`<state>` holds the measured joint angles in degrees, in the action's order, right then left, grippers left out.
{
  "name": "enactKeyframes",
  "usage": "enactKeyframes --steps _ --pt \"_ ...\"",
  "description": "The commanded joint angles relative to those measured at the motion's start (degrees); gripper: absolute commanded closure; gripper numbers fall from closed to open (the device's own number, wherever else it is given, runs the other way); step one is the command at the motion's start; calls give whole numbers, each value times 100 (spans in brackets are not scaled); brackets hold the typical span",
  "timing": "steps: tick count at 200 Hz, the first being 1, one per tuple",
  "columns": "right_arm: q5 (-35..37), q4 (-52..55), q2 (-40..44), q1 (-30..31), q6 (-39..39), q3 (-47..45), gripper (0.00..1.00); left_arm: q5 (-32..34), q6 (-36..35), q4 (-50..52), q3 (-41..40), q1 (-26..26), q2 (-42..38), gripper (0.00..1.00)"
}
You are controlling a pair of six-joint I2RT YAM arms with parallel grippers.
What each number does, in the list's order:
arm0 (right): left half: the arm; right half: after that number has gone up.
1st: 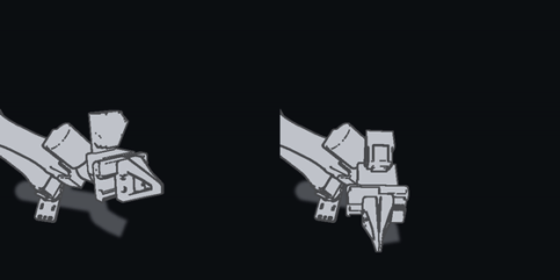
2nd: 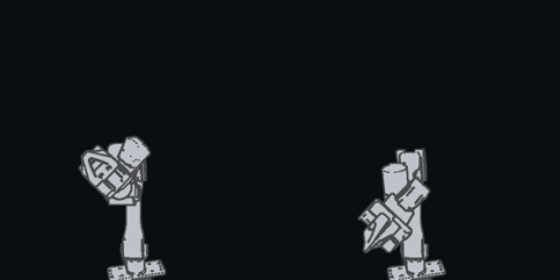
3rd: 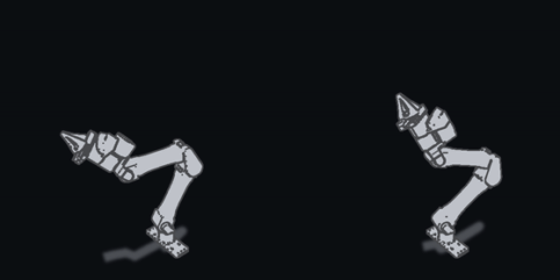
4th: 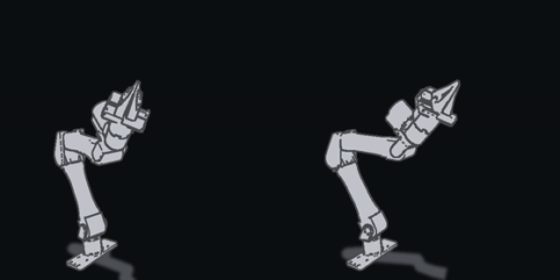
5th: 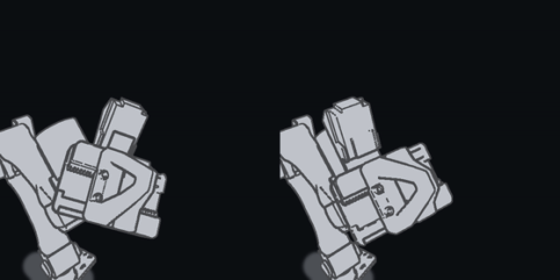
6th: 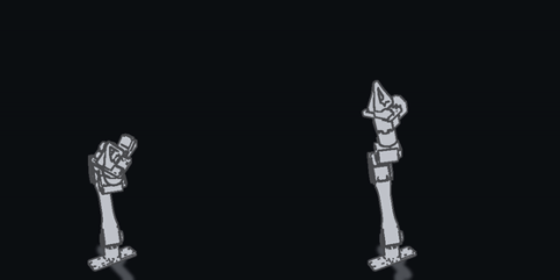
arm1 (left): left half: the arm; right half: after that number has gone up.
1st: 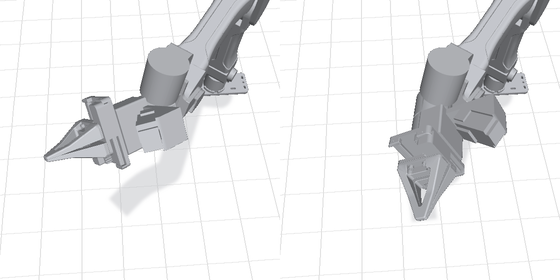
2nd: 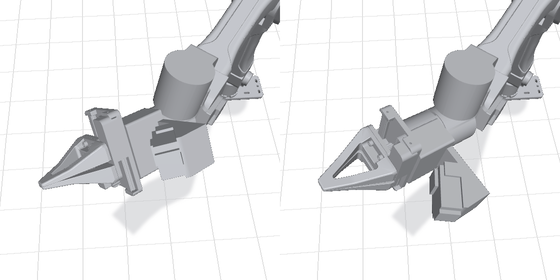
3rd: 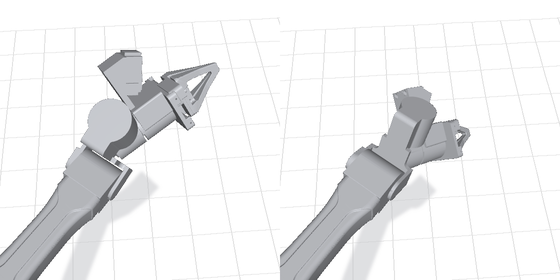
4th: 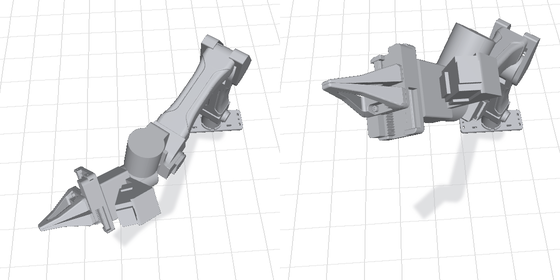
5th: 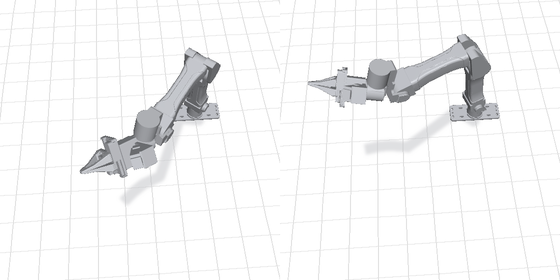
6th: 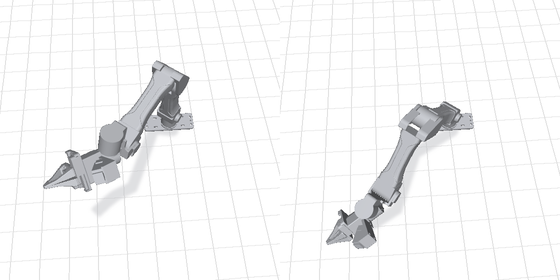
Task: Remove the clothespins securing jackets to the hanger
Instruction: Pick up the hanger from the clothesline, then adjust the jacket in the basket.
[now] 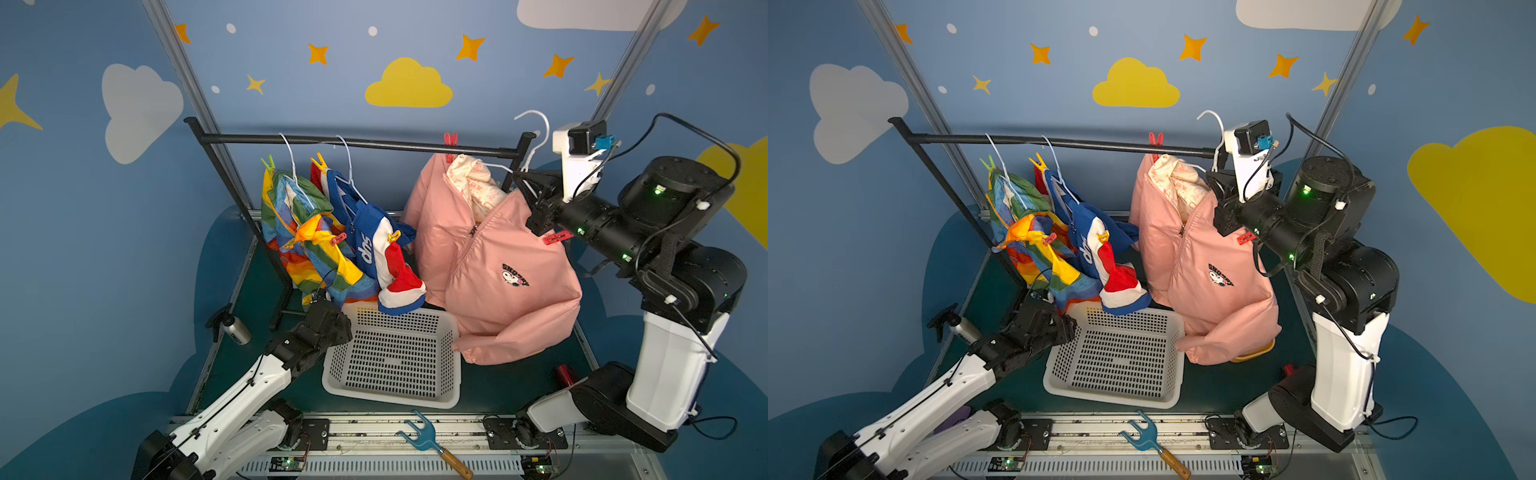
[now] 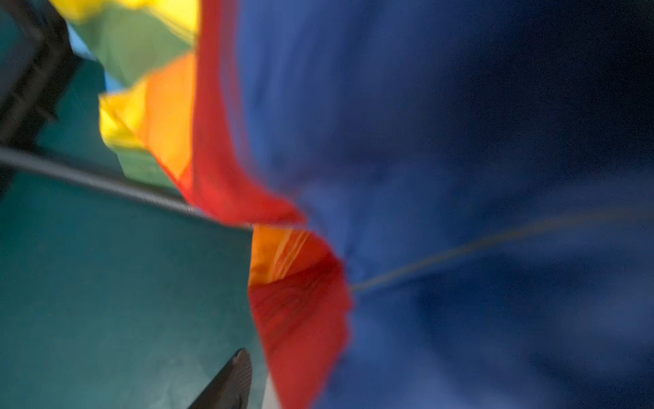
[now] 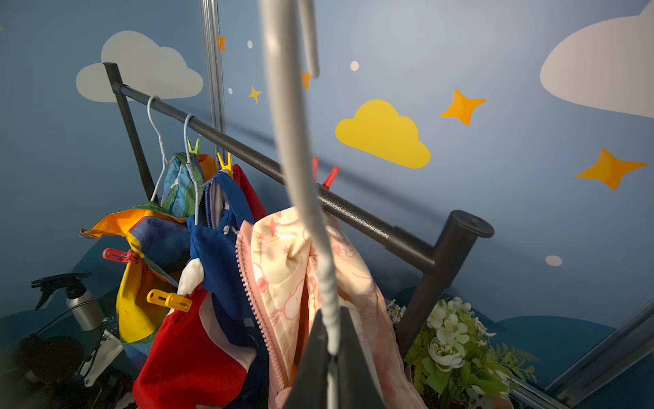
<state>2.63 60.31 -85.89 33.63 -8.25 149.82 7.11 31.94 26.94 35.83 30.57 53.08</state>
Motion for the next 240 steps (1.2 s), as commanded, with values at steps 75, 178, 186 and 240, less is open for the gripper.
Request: enactKeyframes --steps 75,178,186,240 --pt "-382 -1740 1045 154 472 -2064 100 -43 232 207 227 63 -374 35" --pt "-107 -748 1376 770 243 -2307 100 141 280 174 295 154 -421 35" --pt "-36 -715 1411 802 208 -2289 100 128 272 169 291 166 -402 35" --pt "198 -363 1201 838 -88 -980 100 152 269 220 118 191 -276 35"
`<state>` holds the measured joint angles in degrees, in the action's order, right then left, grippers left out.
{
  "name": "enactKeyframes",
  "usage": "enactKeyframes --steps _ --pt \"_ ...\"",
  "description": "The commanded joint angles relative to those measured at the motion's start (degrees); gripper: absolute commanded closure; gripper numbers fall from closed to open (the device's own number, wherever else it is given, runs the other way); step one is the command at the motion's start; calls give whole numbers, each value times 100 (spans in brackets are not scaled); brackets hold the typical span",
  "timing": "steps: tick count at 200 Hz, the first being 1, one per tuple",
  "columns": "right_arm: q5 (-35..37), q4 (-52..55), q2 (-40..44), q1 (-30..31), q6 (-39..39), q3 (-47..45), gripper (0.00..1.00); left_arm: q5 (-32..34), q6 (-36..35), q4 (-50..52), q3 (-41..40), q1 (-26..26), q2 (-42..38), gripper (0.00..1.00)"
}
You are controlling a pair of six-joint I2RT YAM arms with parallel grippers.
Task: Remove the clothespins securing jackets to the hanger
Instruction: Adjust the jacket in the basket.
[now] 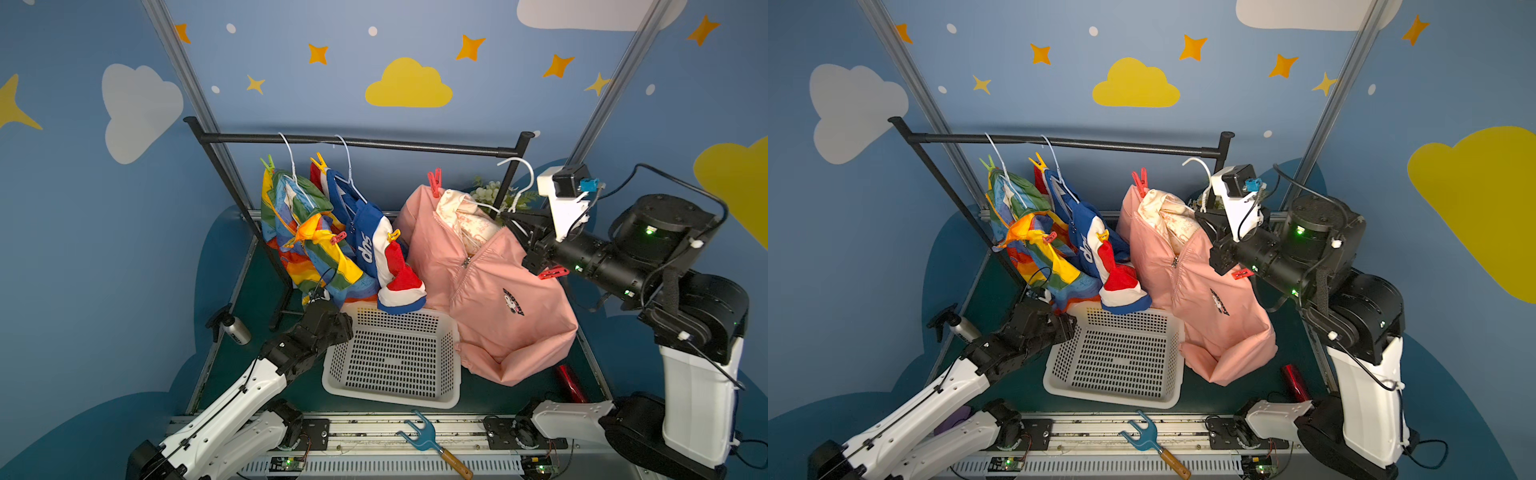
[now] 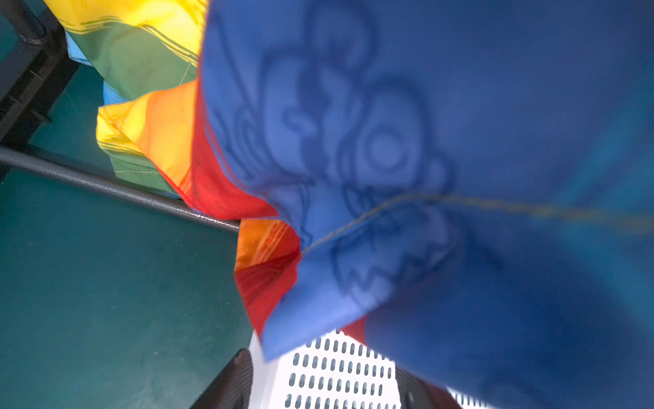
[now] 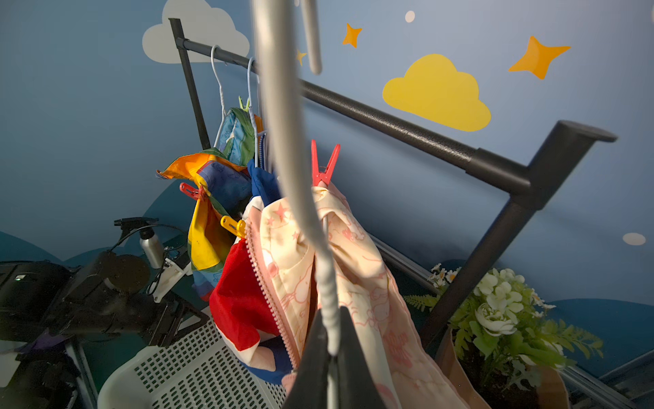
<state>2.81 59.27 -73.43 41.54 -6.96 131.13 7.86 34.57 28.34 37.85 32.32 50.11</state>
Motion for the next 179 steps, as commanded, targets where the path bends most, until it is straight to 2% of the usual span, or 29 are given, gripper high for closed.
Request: enactKeyframes --steps 1,25,54,90,143,179 --pt "178 -240 -69 47 -222 941 100 81 11 78 -84 18 28 35" --pt "-34 -196 -238 47 -277 1571 100 15 32 130 -102 21 142 35" --pt "-277 -600 -39 47 -288 1539 100 137 138 290 -93 32 140 35" --pt "-1098 -880 120 37 -12 1472 100 364 224 438 -113 26 -49 33" --pt "-1778 -1472 321 28 171 1582 100 425 332 410 -218 29 -113 33" --pt "-1853 -1688 490 -1 113 1617 100 403 309 420 -208 29 -124 33"
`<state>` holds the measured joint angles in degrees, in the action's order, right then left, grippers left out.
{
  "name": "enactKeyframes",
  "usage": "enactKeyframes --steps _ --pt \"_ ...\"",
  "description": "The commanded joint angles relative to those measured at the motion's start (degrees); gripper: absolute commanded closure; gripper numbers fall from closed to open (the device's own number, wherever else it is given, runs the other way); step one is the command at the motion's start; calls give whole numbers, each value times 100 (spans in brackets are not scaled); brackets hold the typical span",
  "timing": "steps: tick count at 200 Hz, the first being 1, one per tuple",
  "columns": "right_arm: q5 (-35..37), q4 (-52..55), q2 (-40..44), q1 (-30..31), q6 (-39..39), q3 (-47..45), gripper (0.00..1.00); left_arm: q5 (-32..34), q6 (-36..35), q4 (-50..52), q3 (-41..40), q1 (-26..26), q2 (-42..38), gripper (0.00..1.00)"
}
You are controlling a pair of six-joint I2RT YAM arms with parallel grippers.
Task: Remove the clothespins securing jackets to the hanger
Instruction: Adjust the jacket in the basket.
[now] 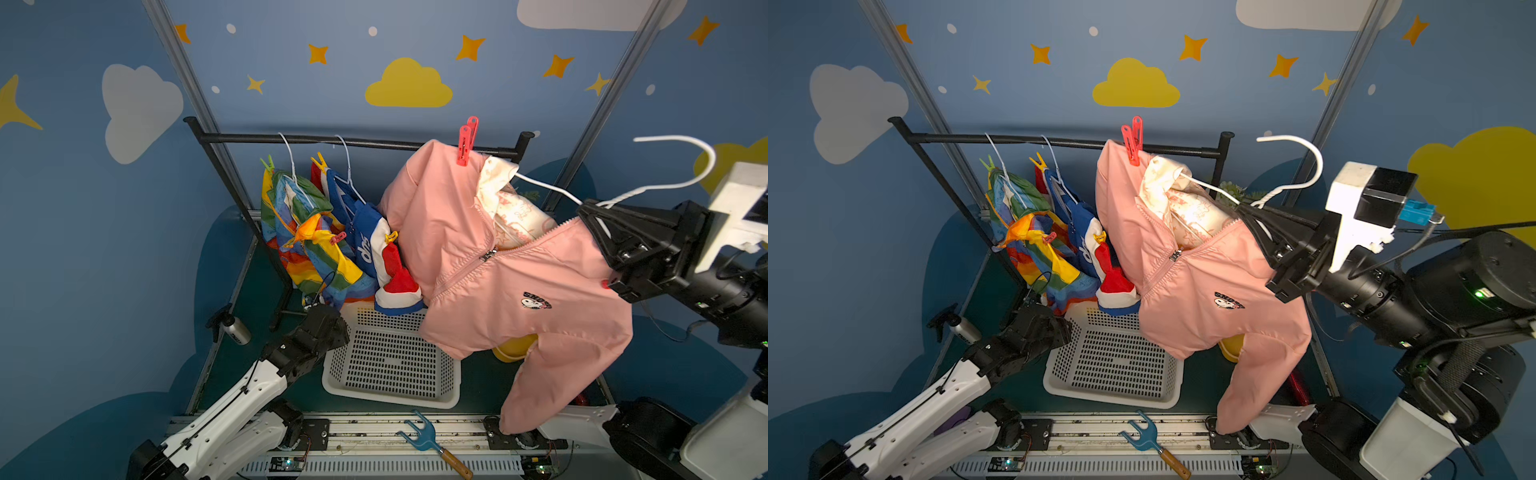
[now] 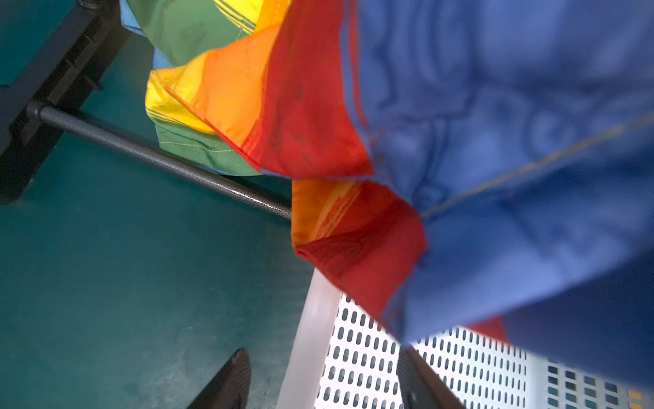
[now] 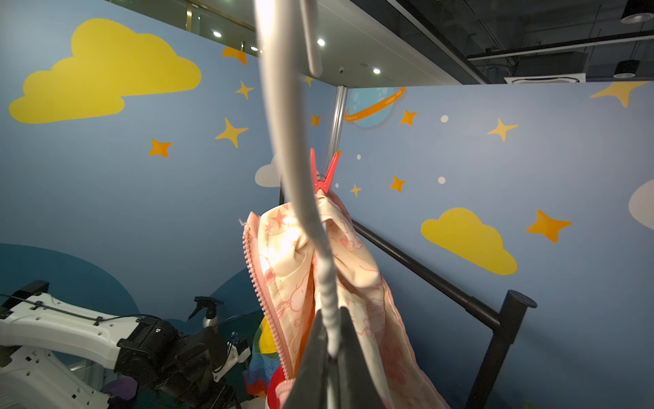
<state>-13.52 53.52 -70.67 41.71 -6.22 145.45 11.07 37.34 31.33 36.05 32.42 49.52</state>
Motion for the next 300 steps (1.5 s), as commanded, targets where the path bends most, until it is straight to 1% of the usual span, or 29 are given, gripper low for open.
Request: enactKeyframes --steps 1,30,58,75,90,131,153,172,190,229,252,283,300 --pt "-217 -1114 218 -12 36 186 100 81 34 120 -29 18 -65 33" --pt "-399 -1142 235 -40 95 188 100 53 74 11 -95 23 -16 33" --pt "-1101 -1263 52 -85 410 -35 100 29 208 -72 -124 -11 -81 33" --pt "-1520 -1374 -66 -93 552 -180 100 106 179 -5 -110 -33 -256 33" --pt "-1741 -1590 -71 -94 632 -406 100 199 138 106 -79 -67 -440 32" --pt "-1965 -1770 36 -102 577 -631 100 244 176 284 -55 -160 -885 32" --pt "-2063 -1534 19 -106 399 -700 100 332 230 407 -15 -183 -1127 31" --pt "-2023 -1522 42 -102 208 -1191 100 440 208 483 67 -188 -1321 31" --pt "-2217 -1744 -56 -102 97 -1609 100 475 138 536 198 -195 -1417 31" --pt "-2299 -1709 -718 -120 -119 -1138 100 283 76 628 452 -191 -1462 30" --pt "-2367 -1904 -815 -128 -188 -1345 100 209 45 620 456 -181 -1487 30" --pt "-2894 -2308 -732 -124 -40 -1937 100 265 -34 724 444 -162 -1583 24" --pt "-3216 -2433 -575 -122 -96 -2365 100 554 -34 874 488 -166 -1772 17"
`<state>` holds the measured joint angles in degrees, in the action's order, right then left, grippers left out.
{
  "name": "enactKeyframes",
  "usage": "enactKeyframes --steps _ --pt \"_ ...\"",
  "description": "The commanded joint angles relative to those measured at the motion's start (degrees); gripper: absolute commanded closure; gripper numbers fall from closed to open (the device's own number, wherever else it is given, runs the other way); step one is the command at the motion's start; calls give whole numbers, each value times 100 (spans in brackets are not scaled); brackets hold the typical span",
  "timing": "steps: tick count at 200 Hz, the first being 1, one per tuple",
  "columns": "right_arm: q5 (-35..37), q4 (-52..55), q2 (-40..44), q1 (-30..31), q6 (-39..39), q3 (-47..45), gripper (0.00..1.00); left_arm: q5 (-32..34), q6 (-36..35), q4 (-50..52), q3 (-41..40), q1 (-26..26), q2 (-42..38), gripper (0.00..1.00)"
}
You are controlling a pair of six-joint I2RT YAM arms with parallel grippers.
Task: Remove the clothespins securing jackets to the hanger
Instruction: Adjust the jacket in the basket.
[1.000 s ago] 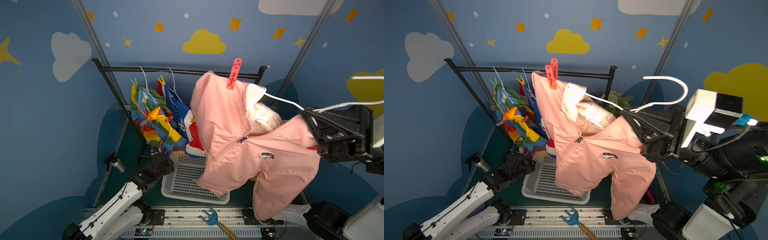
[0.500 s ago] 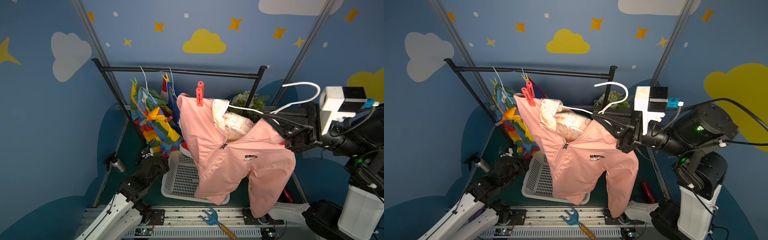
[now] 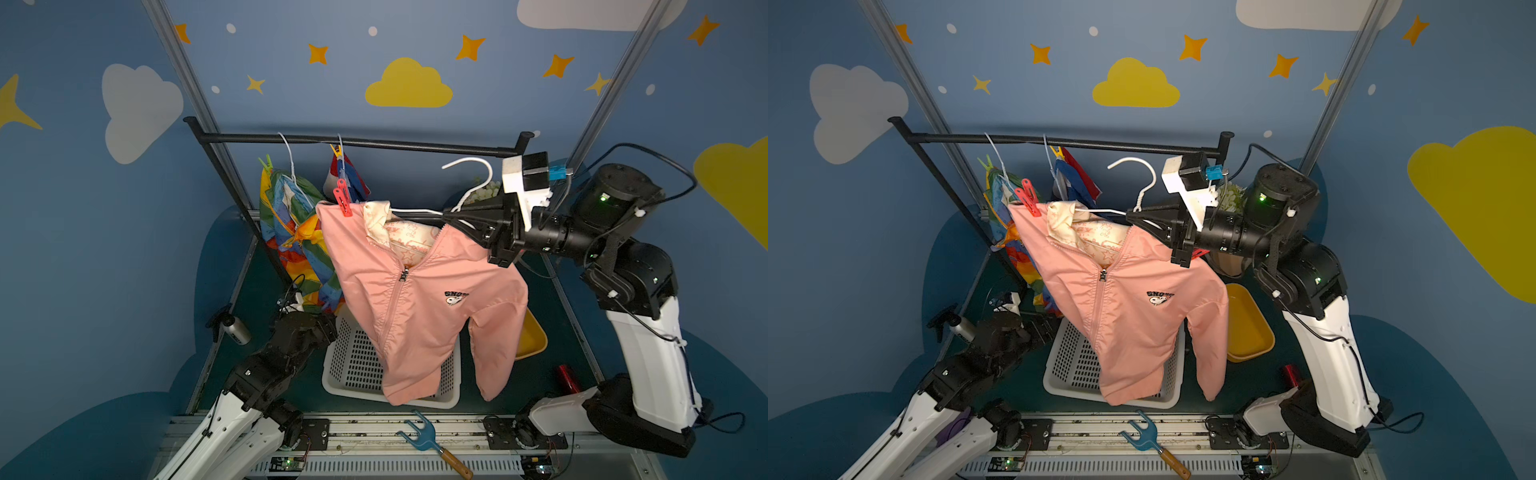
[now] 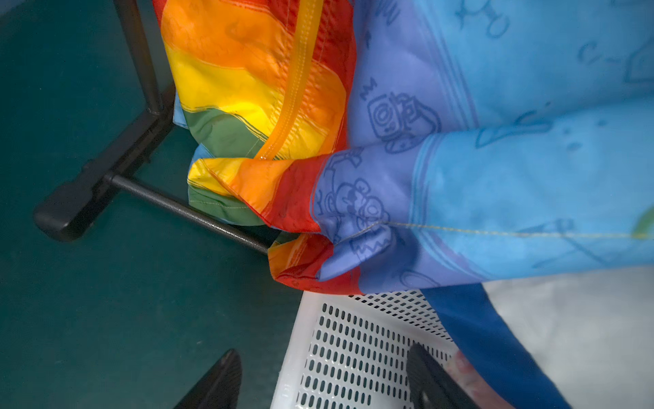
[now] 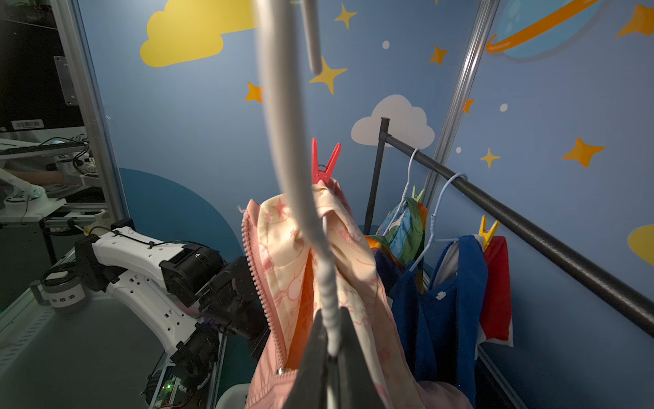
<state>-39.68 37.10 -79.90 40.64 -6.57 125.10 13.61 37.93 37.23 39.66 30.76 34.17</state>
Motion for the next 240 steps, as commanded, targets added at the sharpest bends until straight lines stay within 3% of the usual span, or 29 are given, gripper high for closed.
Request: enactKeyframes --steps 1,42,70,108,145,165,180,205,240 --pt "-614 -796 359 -14 -67 -351 100 318 -97 293 129 0 -254 16" --pt "-782 -1064 849 -42 -173 -632 100 972 -620 624 677 0 -683 0" --pt "-1048 -733 829 -108 -346 55 100 1001 -1313 662 1647 0 -293 0" --pt "-1347 -686 590 -320 -140 718 100 20 -2502 182 3548 8 591 0" --pt "-1472 -1288 395 -747 394 1355 100 -773 -3037 411 5196 9 1502 0" --pt "-1686 -1255 -5 -957 745 1911 100 -880 -3203 273 5260 13 1577 0" --pt "-1725 -1281 -106 -984 802 1785 100 -1103 -3231 43 5186 9 1488 0" --pt "-1646 -1796 -8 -997 927 1099 100 -1861 -3265 50 5198 8 1552 0" --pt "-1170 -1357 -16 -1023 529 1230 100 -2984 -3215 62 4924 13 1668 7"
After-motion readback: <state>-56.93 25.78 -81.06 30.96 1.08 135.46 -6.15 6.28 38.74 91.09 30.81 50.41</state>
